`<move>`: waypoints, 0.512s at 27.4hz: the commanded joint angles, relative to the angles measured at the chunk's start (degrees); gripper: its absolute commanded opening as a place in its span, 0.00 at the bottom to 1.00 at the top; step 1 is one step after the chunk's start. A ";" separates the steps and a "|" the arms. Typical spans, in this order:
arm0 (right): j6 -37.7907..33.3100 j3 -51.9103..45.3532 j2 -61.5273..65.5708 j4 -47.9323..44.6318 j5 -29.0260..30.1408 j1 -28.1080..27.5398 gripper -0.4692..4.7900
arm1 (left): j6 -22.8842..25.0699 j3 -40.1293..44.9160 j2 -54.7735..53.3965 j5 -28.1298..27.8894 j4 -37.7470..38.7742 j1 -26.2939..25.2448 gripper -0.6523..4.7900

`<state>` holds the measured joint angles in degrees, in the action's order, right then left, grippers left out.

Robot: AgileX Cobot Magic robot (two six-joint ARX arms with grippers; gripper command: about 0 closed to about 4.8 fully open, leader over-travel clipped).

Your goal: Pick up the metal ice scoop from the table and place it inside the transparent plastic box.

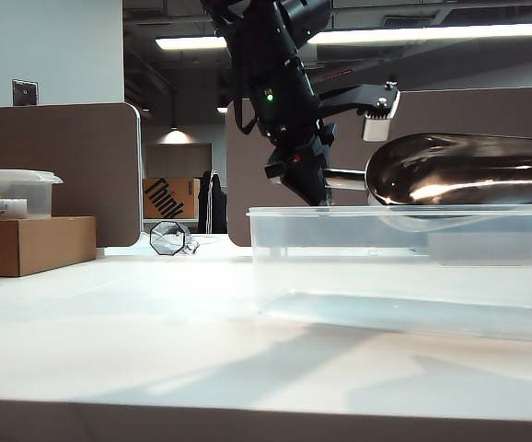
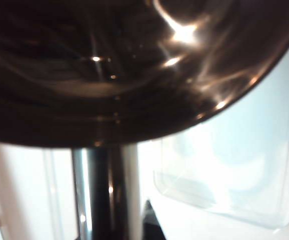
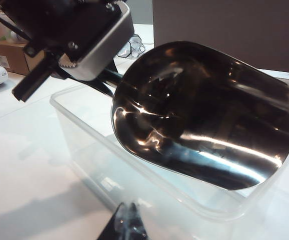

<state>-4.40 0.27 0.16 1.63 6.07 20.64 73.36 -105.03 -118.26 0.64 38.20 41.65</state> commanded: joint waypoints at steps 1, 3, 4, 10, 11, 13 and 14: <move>0.11 0.04 0.04 -0.52 0.07 0.07 0.09 | -0.07 -0.22 -0.76 -0.72 0.11 0.20 0.11; 0.11 0.04 0.04 -0.52 0.07 0.07 0.09 | -0.04 -0.22 -0.76 -2.34 -0.20 0.20 0.11; 0.11 0.04 0.04 -0.52 0.07 0.07 0.09 | -0.04 -0.22 -0.76 -3.17 -0.63 0.20 0.11; 0.11 0.04 0.04 -0.52 0.07 0.09 0.09 | 0.13 -0.24 -0.74 -4.94 -1.42 0.07 0.11; 0.11 0.04 0.04 -0.52 0.07 0.09 0.09 | 0.15 -0.24 -0.74 -4.92 -1.44 0.09 0.11; 0.11 0.04 0.04 -0.52 0.07 0.09 0.09 | 0.13 -0.24 -0.74 -4.85 -1.70 0.17 0.12; 0.11 0.04 0.04 -0.52 0.07 0.09 0.09 | 0.13 -0.24 -0.74 -4.85 -2.01 0.20 0.15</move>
<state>-4.40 0.25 0.16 1.63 6.07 20.64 73.67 -105.03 -119.39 -4.71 37.91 41.69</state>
